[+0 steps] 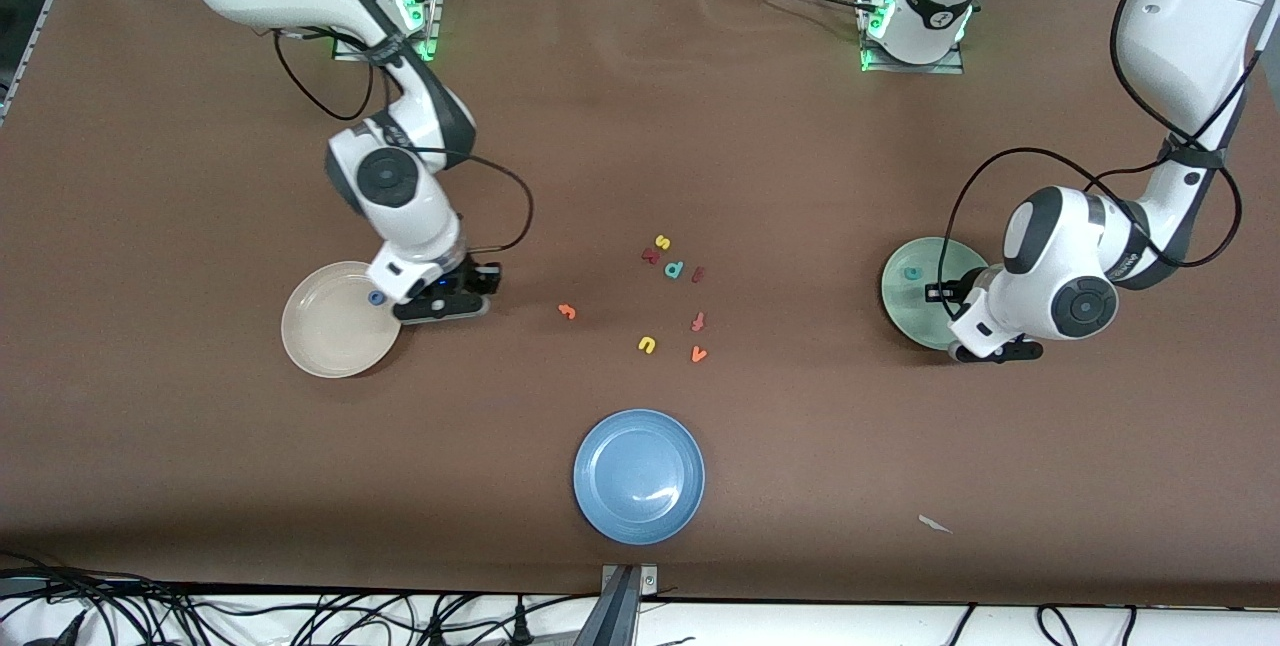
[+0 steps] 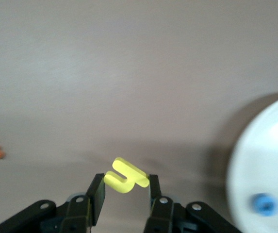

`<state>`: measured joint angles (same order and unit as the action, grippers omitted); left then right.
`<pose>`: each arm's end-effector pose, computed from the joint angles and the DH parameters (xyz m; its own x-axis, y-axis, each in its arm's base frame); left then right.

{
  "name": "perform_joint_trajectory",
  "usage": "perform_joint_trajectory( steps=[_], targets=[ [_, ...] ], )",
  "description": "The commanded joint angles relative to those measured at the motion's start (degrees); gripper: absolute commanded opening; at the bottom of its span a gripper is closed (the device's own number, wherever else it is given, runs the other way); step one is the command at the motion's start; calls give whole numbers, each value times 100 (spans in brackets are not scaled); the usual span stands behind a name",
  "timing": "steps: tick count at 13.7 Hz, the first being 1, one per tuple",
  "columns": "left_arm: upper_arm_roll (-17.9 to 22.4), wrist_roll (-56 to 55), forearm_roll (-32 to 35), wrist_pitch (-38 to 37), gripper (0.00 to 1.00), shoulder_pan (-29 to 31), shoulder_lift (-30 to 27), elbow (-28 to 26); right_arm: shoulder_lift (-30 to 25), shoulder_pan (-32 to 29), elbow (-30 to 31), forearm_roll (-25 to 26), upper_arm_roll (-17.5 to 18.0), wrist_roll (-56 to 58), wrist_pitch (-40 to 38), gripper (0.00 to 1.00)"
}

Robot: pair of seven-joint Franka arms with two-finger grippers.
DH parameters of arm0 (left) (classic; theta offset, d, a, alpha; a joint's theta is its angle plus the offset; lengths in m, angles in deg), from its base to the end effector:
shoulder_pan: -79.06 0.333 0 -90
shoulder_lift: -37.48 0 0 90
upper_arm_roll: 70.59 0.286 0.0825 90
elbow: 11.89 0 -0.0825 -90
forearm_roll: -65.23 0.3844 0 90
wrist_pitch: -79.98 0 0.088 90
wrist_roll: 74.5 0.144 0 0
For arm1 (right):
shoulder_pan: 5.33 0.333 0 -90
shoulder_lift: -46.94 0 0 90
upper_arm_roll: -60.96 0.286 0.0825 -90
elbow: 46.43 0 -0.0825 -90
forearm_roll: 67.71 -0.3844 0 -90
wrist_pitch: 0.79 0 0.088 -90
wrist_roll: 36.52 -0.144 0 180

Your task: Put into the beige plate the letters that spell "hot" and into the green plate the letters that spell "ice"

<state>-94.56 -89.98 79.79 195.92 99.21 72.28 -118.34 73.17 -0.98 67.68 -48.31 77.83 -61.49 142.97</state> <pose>0.5651 -0.0239 0.1302 0.9278 0.0708 -0.3663 0.0621 -0.9974 -0.0355 0.5689 0.2178 0.1829 0.9796 0.1665 0.1129 0.1617 -0.9855 0.0507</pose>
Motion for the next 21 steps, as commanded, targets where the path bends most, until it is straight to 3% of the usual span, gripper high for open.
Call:
perform_joint_trajectory(
  steps=[1, 4, 7, 8, 9, 10, 12, 14, 18, 20, 21],
  targets=[
    [-99, 45, 74, 34, 100, 139, -175, -87, -171, -687, 120, -14, 9, 1296, -112, 29],
    [-519, -243, -320, -386, 100, 139, -543, -43, -223, -1119, 111, -23, -114, 2136, -129, 29],
    [-1291, -1777, -919, -415, 100, 121, -773, 1, -162, -1164, 120, -24, -158, 2120, -121, 37],
    [-1546, -2400, -920, -388, 100, 69, -764, 71, -162, -1164, 120, -24, -158, 2111, -121, 56],
    [-1740, -2964, -920, -310, 100, -1, -747, 89, -162, -1164, 120, -24, -158, 2102, -121, 64],
    [-1829, -3439, -928, -57, 100, -150, -729, 89, -162, -1164, 120, -24, -158, 2093, -121, 82],
    [-1813, -4598, -859, 934, 99, -737, -555, 98, -162, -1164, 120, -24, -158, 2093, -121, 92],
    [-1594, -5243, -658, 1963, 93, -1352, -247, 133, -162, -1155, 111, -24, -149, 1980, -129, 92],
    [-768, -5659, 205, 2134, 90, -2514, 26, 265, -101, -779, -55, -558, 26, 1154, -121, 92],
    [-758, -5632, 363, 2134, 72, -2550, 175, 318, 101, -375, -397, -857, 26, 725, -129, 91],
    [-758, -5667, 468, 2134, 69, -2690, 246, 344, 267, -190, -599, -867, 18, 444, -129, 91]
  ],
)
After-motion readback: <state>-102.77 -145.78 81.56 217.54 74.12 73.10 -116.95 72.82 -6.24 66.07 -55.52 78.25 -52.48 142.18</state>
